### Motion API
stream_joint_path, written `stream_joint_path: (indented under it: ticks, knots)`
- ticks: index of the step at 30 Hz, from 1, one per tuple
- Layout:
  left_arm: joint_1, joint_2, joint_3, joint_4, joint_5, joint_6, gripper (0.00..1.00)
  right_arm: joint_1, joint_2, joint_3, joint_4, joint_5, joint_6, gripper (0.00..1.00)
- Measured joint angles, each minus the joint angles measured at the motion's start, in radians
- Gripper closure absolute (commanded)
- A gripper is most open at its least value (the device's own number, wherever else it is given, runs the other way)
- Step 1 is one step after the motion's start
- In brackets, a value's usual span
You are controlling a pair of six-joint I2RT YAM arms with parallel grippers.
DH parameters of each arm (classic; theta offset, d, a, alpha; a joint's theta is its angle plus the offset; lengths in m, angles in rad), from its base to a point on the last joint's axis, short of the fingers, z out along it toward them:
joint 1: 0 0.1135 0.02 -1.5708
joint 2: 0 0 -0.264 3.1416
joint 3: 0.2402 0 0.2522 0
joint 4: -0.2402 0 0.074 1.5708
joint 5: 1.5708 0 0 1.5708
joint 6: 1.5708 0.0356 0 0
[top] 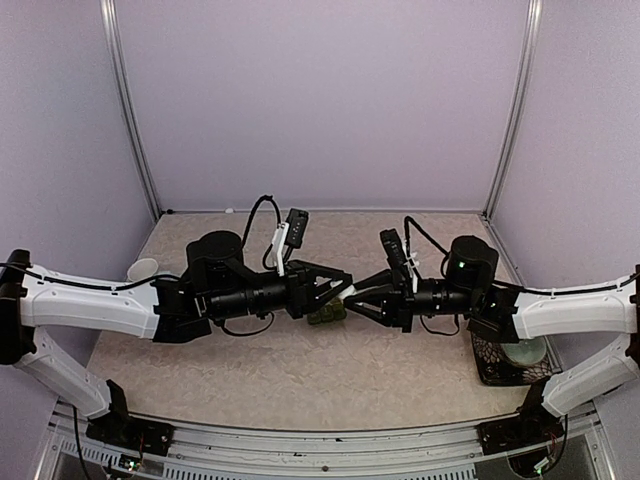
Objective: Sort the pills into containers
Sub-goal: Open the lid of the pill bottle, then pour the pill into the compartment of the pill container.
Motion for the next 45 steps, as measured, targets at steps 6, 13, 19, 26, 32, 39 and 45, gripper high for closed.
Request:
stream_joint_path:
  ticks: [6,13,19,26,32,39,45]
  knots:
    - [0.006,-0.047,0.0,-0.031,-0.101,-0.079,0.74,-0.008,-0.007,-0.012,-0.039,0.082,-0.041,1.0]
    - [-0.009,-0.088,0.005,-0.027,-0.21,-0.144,0.72,-0.015,-0.011,-0.03,-0.042,0.191,-0.064,1.0]
    - [-0.007,-0.111,-0.015,-0.034,-0.25,-0.15,0.72,-0.015,-0.011,-0.043,-0.042,0.228,-0.105,1.0]
    - [0.027,-0.247,-0.129,-0.039,-0.259,-0.14,0.72,-0.022,0.011,-0.074,-0.043,0.251,-0.193,1.0]
    - [0.042,-0.326,-0.183,-0.063,-0.264,-0.111,0.72,-0.039,0.109,-0.063,-0.073,0.251,-0.259,1.0]
    - [0.066,-0.376,-0.261,-0.079,-0.261,-0.101,0.72,-0.061,0.209,-0.019,-0.14,0.265,-0.31,1.0]
    - [0.09,-0.367,-0.287,-0.079,-0.238,-0.101,0.72,-0.078,0.283,0.049,-0.195,0.289,-0.321,1.0]
